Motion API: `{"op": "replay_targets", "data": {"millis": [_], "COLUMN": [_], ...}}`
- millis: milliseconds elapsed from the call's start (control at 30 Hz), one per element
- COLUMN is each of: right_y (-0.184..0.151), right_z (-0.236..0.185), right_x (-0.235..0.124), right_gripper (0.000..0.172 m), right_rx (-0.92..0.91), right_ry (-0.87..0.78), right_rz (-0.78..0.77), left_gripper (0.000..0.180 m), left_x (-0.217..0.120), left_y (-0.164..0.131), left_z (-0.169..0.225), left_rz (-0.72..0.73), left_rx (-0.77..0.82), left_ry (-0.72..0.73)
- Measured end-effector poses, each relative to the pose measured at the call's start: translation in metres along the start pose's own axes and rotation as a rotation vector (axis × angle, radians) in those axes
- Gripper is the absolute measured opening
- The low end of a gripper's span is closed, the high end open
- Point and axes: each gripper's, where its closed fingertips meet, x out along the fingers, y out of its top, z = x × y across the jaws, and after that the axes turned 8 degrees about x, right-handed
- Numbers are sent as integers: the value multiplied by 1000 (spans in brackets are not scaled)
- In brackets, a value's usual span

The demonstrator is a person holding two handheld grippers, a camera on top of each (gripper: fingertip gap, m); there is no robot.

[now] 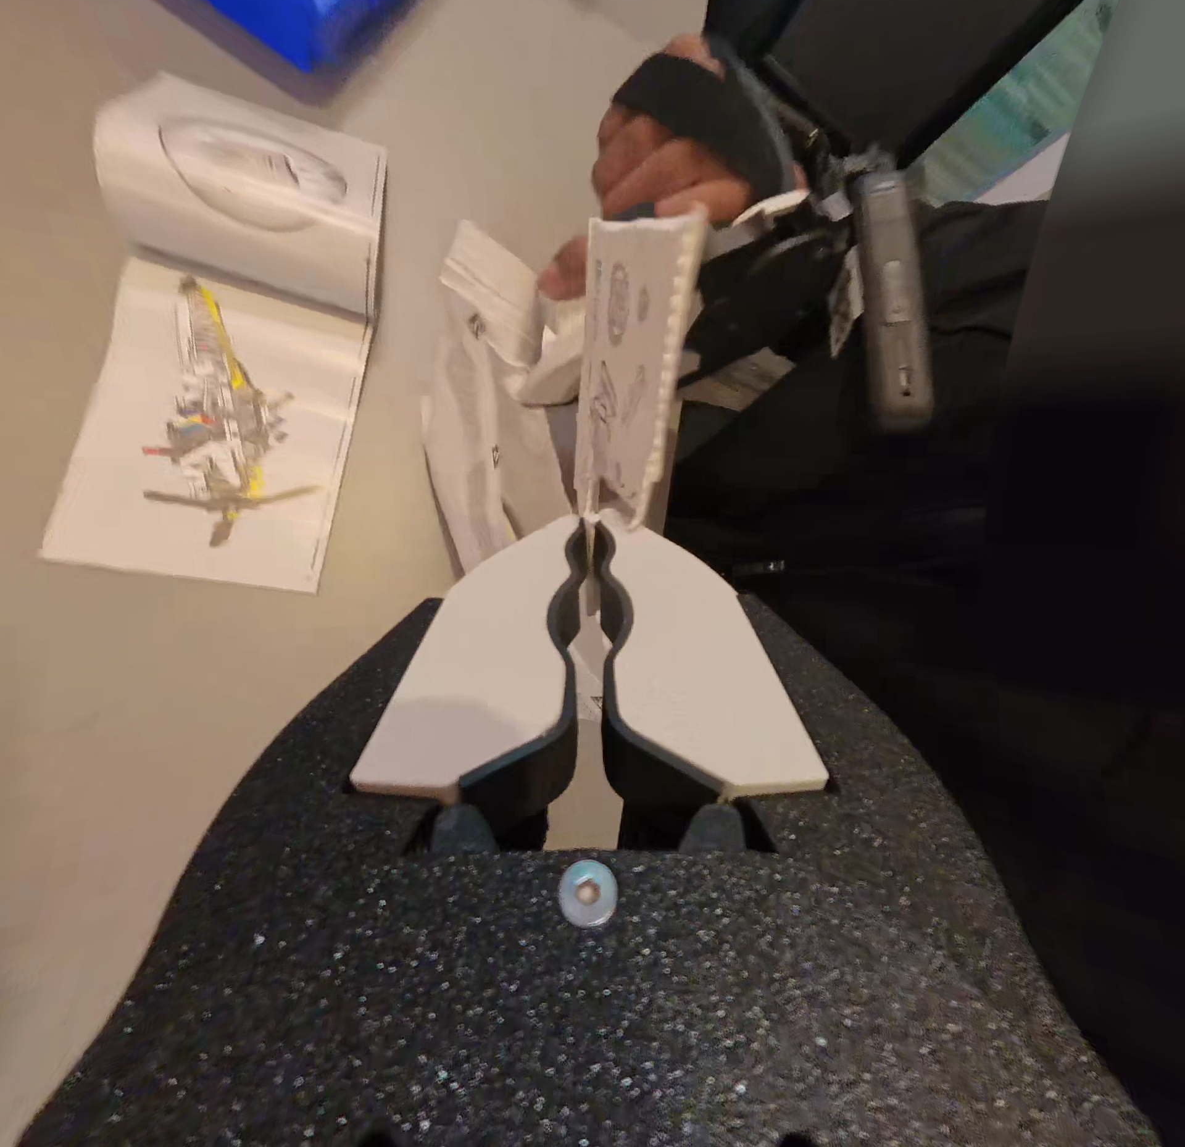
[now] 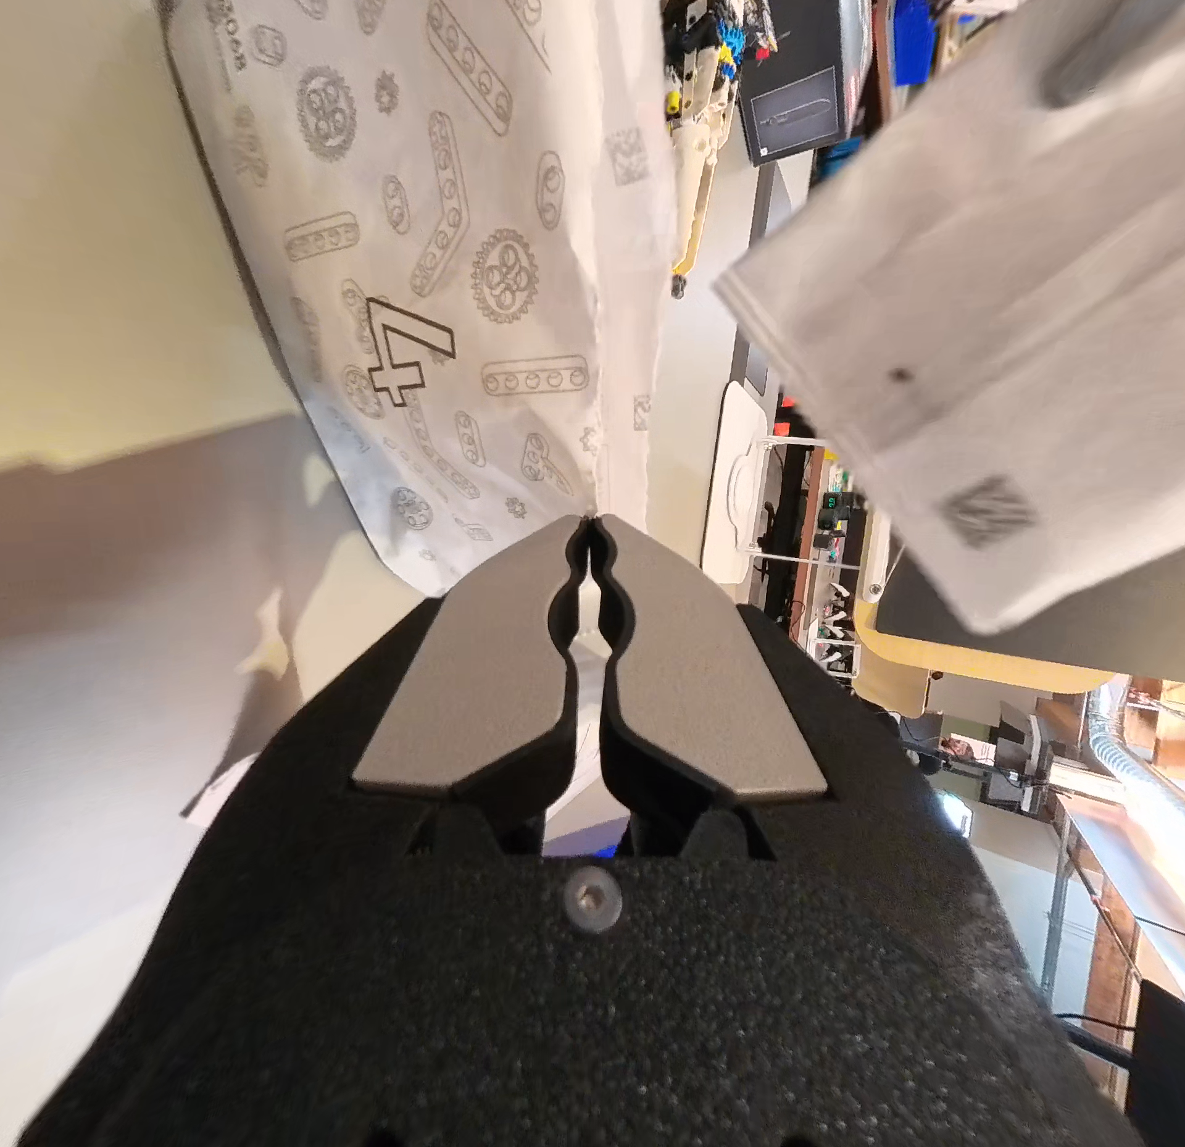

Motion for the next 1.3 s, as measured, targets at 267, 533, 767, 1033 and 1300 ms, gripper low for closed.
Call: {"op": "replay_targets", "data": {"millis": [267,533,767,1033,1300], "right_y": [1,2,1,1,0], "right_z": [-3,-4,-4,-3,9], "right_x": [-4,-6,-6,-8,-22], "right_gripper": [0,0,0,0,8], "right_rx": [5,-1,18,58,112], "right_ry": [13,18,23,12,-91], "right_rz": [-16,-22,-23,-24,-3], "left_gripper": [2,57,75,97,8], "left_x": [23,36,30,38,62], "left_y": [-42,-68,-53,-102,-86], "left_z": [-7,-17,-11,8,-21], "left_rz": [-206,-438,-283,-31,380], "left_rx": [-95,-64,2,55,34], "left_ry": [49,151,247,351,421]}}
